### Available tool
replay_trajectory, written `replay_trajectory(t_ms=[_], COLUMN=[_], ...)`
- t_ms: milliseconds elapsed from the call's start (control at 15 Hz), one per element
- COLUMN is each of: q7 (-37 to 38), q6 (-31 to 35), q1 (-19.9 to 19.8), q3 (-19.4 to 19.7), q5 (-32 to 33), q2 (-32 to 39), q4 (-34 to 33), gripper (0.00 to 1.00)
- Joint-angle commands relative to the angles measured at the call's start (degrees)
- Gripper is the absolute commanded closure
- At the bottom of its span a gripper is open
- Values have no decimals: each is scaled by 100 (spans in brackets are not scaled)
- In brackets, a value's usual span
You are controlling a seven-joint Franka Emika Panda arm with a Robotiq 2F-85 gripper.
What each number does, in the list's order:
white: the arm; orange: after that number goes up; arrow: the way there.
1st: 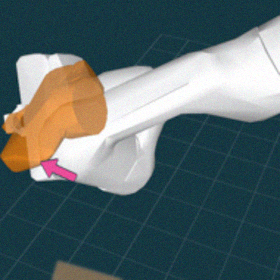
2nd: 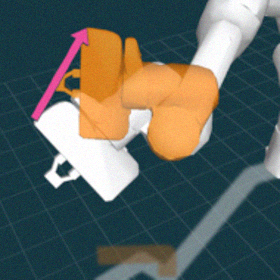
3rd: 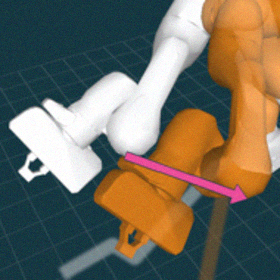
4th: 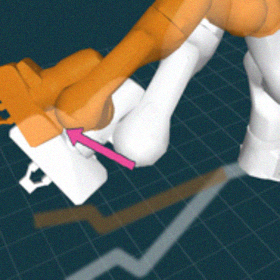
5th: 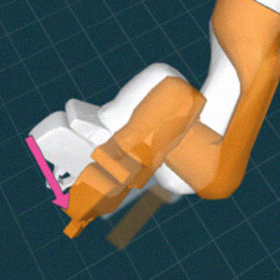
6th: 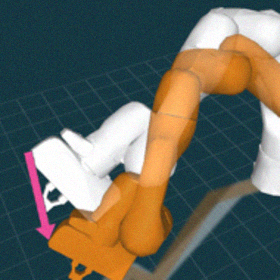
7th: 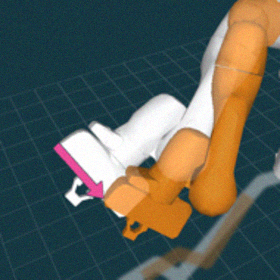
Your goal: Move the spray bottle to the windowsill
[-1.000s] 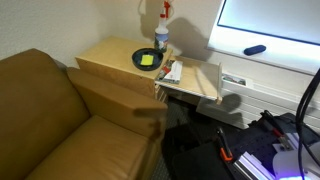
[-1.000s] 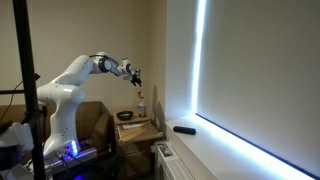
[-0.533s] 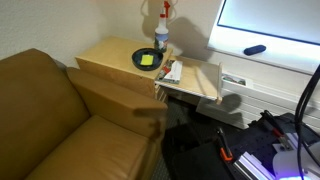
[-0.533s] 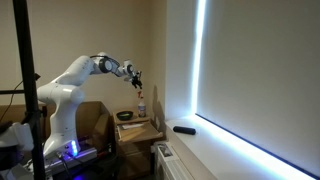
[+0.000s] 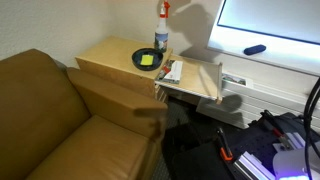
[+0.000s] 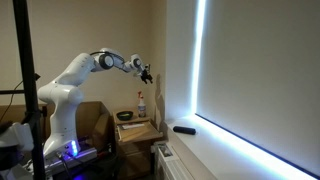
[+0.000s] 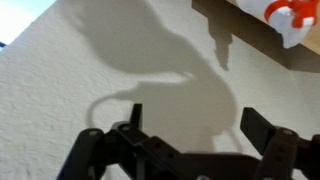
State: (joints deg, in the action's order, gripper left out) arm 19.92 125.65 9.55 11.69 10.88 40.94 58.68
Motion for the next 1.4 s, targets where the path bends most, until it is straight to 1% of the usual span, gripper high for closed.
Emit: replay_trajectory(t_ms=[0, 200, 400, 467, 533, 667, 800, 867, 1133, 1333], q7=[-1159, -1959, -2519, -2164, -2290, -2381, -2141, -2207, -2045, -1754], q6=[-522, -1291, -2183, -1726, -1918, -2033, -1871, -2011, -2061, -1828], q1=[-545, -920, -1208, -987, -1061, -1131, -1001, -982, -757, -556], q3=[-540, -853, -1071, -852, -907, -962, -913, -1000, -1182, -1190], q5=[-796, -1477, -2041, -1759, -1877, -1933, -1821, -1877, -2018, -1970], q2=[-270, -352, -351, -335, -335, -334, -142, -34, 416, 678], q4=[46, -151, -386, -254, -313, -351, -381, -423, -656, -726], gripper=[0, 0, 0, 0, 0, 0, 0, 0, 0, 0])
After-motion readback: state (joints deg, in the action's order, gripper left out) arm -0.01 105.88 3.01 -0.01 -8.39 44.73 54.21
